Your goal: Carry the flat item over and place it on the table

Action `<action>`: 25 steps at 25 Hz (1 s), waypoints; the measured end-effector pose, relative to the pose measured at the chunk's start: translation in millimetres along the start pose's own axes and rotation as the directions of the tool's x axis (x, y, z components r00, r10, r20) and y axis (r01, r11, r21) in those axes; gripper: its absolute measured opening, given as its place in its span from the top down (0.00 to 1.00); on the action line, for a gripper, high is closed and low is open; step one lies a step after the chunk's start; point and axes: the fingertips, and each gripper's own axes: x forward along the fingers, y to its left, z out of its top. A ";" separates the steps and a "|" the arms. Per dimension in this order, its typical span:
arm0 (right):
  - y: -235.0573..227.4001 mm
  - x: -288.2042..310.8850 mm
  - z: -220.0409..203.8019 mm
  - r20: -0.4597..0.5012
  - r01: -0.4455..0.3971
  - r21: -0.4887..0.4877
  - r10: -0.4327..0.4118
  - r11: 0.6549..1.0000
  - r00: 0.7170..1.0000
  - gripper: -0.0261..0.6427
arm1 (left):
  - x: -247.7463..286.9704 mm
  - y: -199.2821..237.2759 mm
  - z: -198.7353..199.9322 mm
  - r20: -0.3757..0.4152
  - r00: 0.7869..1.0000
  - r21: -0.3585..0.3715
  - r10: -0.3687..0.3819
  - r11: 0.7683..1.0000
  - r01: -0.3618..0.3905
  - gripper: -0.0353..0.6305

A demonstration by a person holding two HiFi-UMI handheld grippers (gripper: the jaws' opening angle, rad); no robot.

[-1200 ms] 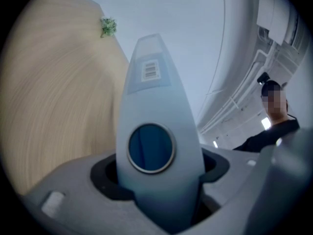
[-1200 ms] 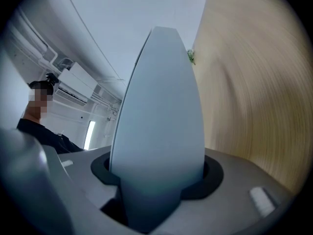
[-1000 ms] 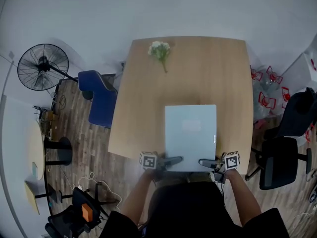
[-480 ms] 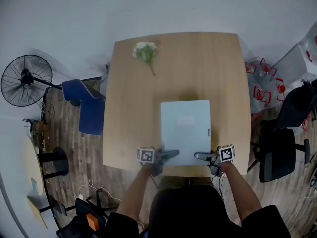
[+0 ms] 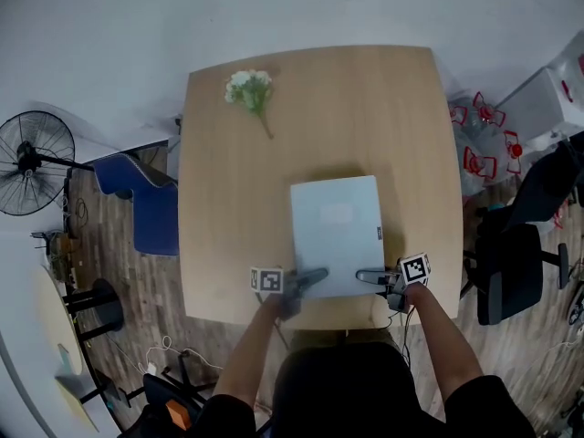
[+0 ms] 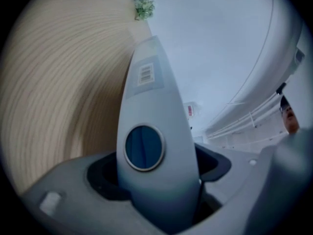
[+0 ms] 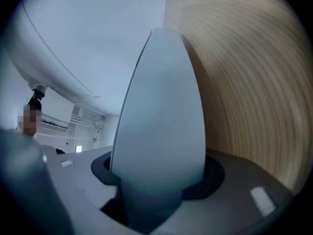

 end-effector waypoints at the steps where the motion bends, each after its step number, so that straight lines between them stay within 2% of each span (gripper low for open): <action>1: -4.6 -0.5 1.2 0.001 0.007 0.011 -0.007 1.000 1.000 0.53 | 0.9 3.3 1.1 -0.003 1.000 -0.013 0.007 1.000 -0.007 0.38; 4: -18.5 -2.9 2.3 -0.005 0.034 0.028 -0.034 0.999 0.999 0.53 | 3.2 11.3 2.7 -0.012 1.000 -0.041 0.029 0.999 -0.029 0.37; 8: -17.6 2.2 4.9 -0.009 0.041 0.040 -0.041 0.998 0.999 0.53 | 2.6 20.6 5.4 -0.013 0.997 -0.041 0.075 0.996 -0.075 0.36; 12: -33.4 -1.7 1.4 -0.016 0.157 0.065 -0.157 0.985 0.988 0.47 | 3.3 23.3 8.1 0.001 0.994 -0.029 0.110 0.994 -0.109 0.34; 17: -37.3 -9.2 1.9 0.009 0.275 0.039 -0.275 0.961 0.961 0.39 | 3.0 23.1 6.1 0.013 0.988 -0.026 0.154 0.988 -0.153 0.32; 20: -35.7 -11.1 -0.6 0.007 0.323 0.014 -0.323 0.946 0.946 0.35 | -0.5 23.1 5.5 0.040 0.979 -0.019 0.202 0.979 -0.201 0.30; 25: -35.2 -10.3 -4.9 -0.009 0.400 0.002 -0.400 0.916 0.916 0.33 | -8.7 24.4 6.5 0.092 0.951 0.013 0.295 0.955 -0.297 0.26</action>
